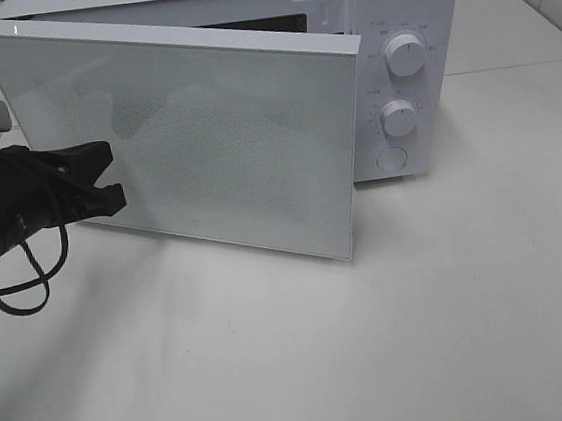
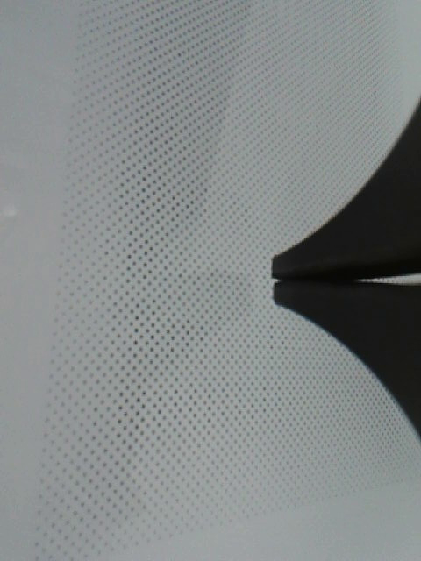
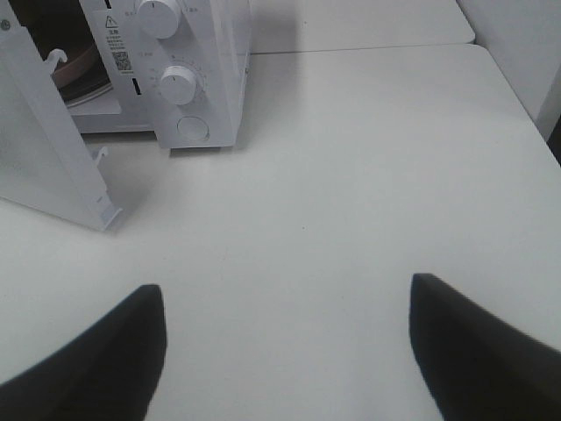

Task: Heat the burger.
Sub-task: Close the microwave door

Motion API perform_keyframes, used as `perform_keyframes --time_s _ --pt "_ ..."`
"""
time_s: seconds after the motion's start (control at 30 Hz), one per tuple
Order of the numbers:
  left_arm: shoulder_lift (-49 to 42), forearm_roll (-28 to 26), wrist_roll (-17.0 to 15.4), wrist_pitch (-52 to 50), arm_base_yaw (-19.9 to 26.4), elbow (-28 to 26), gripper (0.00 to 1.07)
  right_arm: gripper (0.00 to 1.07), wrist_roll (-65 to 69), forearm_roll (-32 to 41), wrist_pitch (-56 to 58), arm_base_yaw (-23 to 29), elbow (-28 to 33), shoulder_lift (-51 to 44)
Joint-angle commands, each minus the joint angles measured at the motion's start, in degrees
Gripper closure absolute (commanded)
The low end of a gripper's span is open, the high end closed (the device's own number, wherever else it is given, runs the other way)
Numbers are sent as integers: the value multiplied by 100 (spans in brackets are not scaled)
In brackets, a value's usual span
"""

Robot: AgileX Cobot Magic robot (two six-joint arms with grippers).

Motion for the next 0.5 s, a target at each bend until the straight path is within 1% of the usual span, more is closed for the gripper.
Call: perform_keyframes --time_s 0.03,0.13,0.17,0.2,0.23,0.27,0.3,0.33,0.4,0.43,0.47,0.5 --pt "-17 -424 11 -57 -195 -52 107 31 0 -29 -34 -29 6 -166" --pt "-17 -504 11 -57 -241 -63 107 31 0 -29 -34 -29 6 -166" --pt "11 -670 17 -63 -338 -120 107 31 0 -29 -34 -29 6 -166" --pt "52 -819 103 -52 -447 -218 107 31 0 -29 -34 -29 6 -166" --pt "52 -819 103 -52 -447 -218 107 31 0 -29 -34 -29 6 -166" --pt "86 -882 166 -57 -493 -269 107 31 0 -29 -34 -29 6 -166" --pt "126 -922 384 -34 -590 -407 107 31 0 -29 -34 -29 6 -166" --pt "126 -922 384 -34 -590 -407 107 31 0 -29 -34 -29 6 -166" --pt "212 -985 642 -6 -705 -607 107 31 0 -29 -34 -29 6 -166" --pt "212 -985 642 -6 -705 -607 107 31 0 -29 -34 -29 6 -166" --pt "281 -1123 756 29 -796 -745 107 31 0 -29 -34 -29 6 -166" --pt "281 -1123 756 29 -796 -745 107 31 0 -29 -34 -29 6 -166"
